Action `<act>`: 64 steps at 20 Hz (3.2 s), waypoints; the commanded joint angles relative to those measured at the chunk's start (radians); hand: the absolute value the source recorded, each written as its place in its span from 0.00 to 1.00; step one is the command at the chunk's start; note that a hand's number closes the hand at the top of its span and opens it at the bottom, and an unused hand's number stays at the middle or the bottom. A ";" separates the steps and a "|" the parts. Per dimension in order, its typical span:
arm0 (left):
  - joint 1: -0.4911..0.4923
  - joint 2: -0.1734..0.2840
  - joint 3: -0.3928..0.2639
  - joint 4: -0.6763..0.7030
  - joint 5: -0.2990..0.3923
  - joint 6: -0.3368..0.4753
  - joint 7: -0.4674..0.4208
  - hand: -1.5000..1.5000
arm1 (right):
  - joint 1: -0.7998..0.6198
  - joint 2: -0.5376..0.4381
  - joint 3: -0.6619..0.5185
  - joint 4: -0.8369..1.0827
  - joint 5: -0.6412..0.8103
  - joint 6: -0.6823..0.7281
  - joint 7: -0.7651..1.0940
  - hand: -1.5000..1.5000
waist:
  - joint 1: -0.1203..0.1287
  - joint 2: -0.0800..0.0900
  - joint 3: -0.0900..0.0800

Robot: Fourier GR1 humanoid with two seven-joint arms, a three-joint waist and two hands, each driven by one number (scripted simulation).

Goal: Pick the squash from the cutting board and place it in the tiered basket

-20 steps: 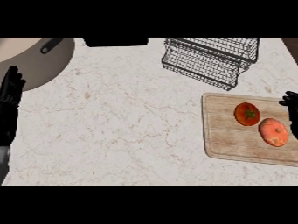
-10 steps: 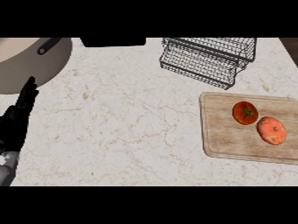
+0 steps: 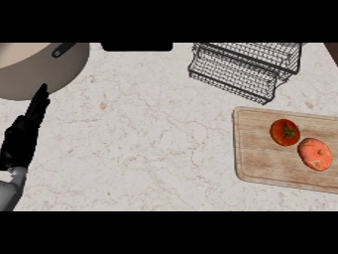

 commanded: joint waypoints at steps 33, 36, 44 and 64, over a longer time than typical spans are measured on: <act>0.029 -0.072 0.137 -0.037 -0.104 -0.138 0.051 0.50 | -0.526 -0.047 0.365 0.187 0.222 0.302 0.727 0.00 | 0.016 -0.006 0.004; 0.019 -0.112 0.129 -0.014 -0.143 -0.132 0.040 0.50 | -0.520 -0.032 0.359 0.116 0.281 0.281 0.768 0.00 | 0.007 -0.006 0.004; 0.053 -0.183 0.121 -0.032 -0.197 -0.104 0.033 0.50 | -0.596 0.047 0.358 0.253 0.344 0.342 0.741 0.00 | 0.016 -0.004 0.004; 0.031 -0.173 0.230 -0.093 -0.225 -0.214 0.117 0.50 | -0.624 0.218 0.271 0.498 0.401 0.427 0.573 0.00 | 0.010 -0.005 0.005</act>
